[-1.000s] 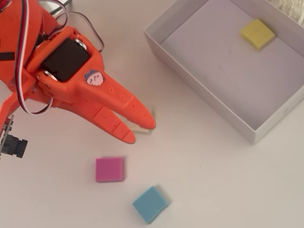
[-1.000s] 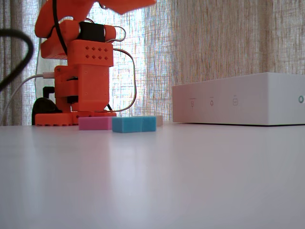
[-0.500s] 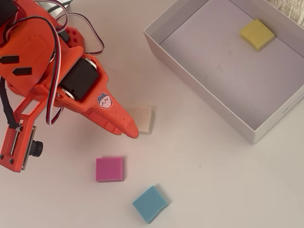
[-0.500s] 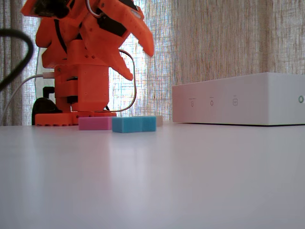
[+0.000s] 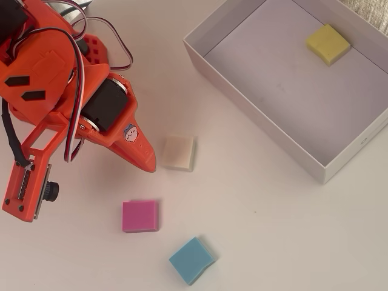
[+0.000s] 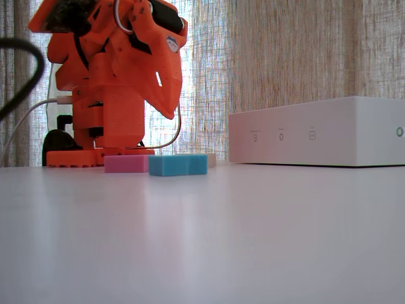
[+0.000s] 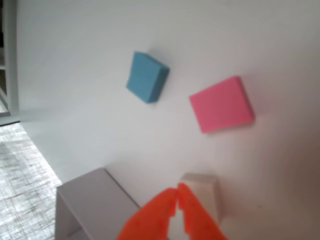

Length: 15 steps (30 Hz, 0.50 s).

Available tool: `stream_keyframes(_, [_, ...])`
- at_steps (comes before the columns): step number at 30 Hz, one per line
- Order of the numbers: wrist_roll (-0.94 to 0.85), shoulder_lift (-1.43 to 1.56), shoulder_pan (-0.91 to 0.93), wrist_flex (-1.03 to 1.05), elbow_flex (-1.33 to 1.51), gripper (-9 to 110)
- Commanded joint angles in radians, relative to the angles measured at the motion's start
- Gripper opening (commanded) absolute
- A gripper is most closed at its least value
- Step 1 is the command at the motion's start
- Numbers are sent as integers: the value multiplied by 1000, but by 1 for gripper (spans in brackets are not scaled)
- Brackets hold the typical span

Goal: Grasp the yellow cuboid and put it in the bin.

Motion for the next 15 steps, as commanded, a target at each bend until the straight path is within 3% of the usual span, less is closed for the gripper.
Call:
stream_keyframes(1, [-6,-5,-8,-9,-3,-8])
stream_keyframes(15, [-3,-5,3,-9,-2,-8])
